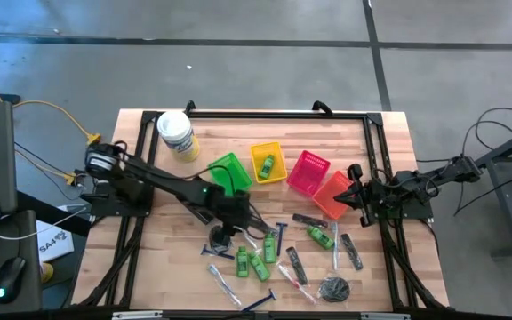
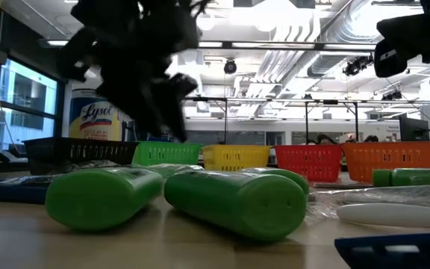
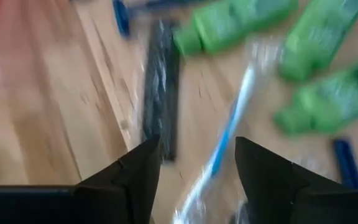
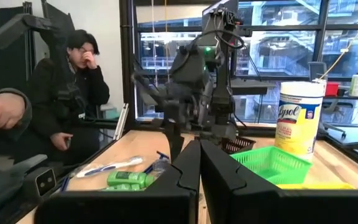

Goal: Pick & Place Travel size toiletries
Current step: Put the blue toothbrush into the green bin

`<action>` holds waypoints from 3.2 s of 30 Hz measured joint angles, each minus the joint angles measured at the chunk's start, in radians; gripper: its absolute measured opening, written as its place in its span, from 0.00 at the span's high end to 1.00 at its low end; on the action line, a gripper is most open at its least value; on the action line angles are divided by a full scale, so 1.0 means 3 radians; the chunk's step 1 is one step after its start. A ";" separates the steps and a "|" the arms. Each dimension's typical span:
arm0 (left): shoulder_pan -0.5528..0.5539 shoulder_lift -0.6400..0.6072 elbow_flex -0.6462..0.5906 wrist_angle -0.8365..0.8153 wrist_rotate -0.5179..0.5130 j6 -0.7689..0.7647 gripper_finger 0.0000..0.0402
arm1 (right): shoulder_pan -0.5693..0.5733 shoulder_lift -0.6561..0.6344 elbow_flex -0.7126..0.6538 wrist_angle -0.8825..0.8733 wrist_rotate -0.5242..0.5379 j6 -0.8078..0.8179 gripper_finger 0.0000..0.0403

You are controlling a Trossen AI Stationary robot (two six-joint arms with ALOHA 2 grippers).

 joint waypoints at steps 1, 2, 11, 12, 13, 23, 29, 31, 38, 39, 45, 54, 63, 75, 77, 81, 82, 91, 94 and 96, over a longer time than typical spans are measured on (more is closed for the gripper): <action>0.0002 0.0054 0.0004 -0.0009 0.0004 0.0034 0.50 | 0.0000 0.0000 -0.0001 -0.0018 -0.0001 0.0001 0.99; 0.0002 0.0103 0.0015 0.0008 0.0008 0.0074 0.50 | 0.0001 0.0001 -0.0001 -0.0022 0.0000 0.0001 0.99; 0.0000 0.0362 0.0010 -0.0043 0.0057 0.0168 0.50 | 0.0000 0.0000 -0.0001 0.0002 0.0003 0.0001 0.99; 0.0000 0.0387 0.0009 -0.0046 0.0058 0.0170 0.50 | 0.0000 0.0000 -0.0001 0.0007 0.0004 0.0001 0.99; 0.0000 0.0415 0.0009 -0.0038 0.0062 0.0175 0.50 | 0.0001 0.0001 -0.0001 0.0005 0.0003 0.0001 0.99; 0.0002 0.0489 0.0017 0.0045 0.0050 0.0174 0.56 | 0.0001 0.0000 -0.0001 0.0012 0.0003 0.0001 0.99; 0.0005 0.0498 0.0015 0.0070 0.0110 0.0264 0.80 | 0.0000 0.0001 -0.0001 0.0010 -0.0005 0.0001 0.99; 0.0007 0.0497 0.0015 0.0073 0.0100 0.0275 0.90 | 0.0000 0.0001 -0.0001 0.0012 -0.0005 0.0001 0.99; -0.0005 0.0286 -0.0004 -0.0063 0.0197 0.0275 0.89 | 0.0000 0.0000 -0.0001 0.0010 -0.0023 0.0001 0.99; -0.0003 0.0238 -0.0001 -0.0068 0.0193 0.0273 0.88 | 0.0000 0.0001 -0.0001 0.0009 -0.0023 0.0001 0.99; 0.0000 -0.0046 0.0000 -0.0040 0.0165 0.0439 0.96 | 0.0000 0.0000 -0.0001 0.0015 -0.0023 0.0001 0.99; 0.0030 -0.0578 0.0003 0.0152 0.0059 0.1171 0.96 | 0.0000 0.0001 -0.0001 0.0019 -0.0081 0.0001 0.99; 0.0515 -0.1052 -0.0304 0.0350 0.0171 0.1436 0.96 | 0.0000 0.0001 -0.0001 0.0005 -0.0111 0.0006 0.99; 0.1644 -0.1304 -0.1156 0.1281 0.1073 0.1438 0.96 | 0.0001 0.0001 -0.0002 0.0052 -0.0095 0.0019 0.99; 0.1756 -0.1306 -0.1223 0.1369 0.1234 0.1555 0.96 | 0.0000 0.0000 -0.0001 0.0075 -0.0095 0.0063 0.99; 0.1909 -0.1305 -0.1315 0.1596 0.1679 0.1603 0.96 | 0.0000 0.0000 -0.0002 0.0071 -0.0095 0.0078 0.99; 0.1939 -0.1305 -0.1323 0.1679 0.1804 0.1567 0.96 | 0.0001 0.0001 -0.0001 0.0069 -0.0095 0.0078 0.99; 0.1989 -0.1637 -0.1340 0.1748 0.1829 0.1353 0.96 | 0.0000 0.0001 -0.0002 0.0006 -0.0095 0.0103 0.99; 0.1988 -0.2066 -0.1340 0.1519 0.1808 0.1283 0.96 | 0.0000 0.0001 -0.0002 -0.0052 -0.0095 0.0104 0.99; 0.1990 -0.2400 -0.1339 0.1302 0.1805 0.1244 0.96 | 0.0001 0.0001 -0.0002 -0.0076 -0.0095 0.0103 0.99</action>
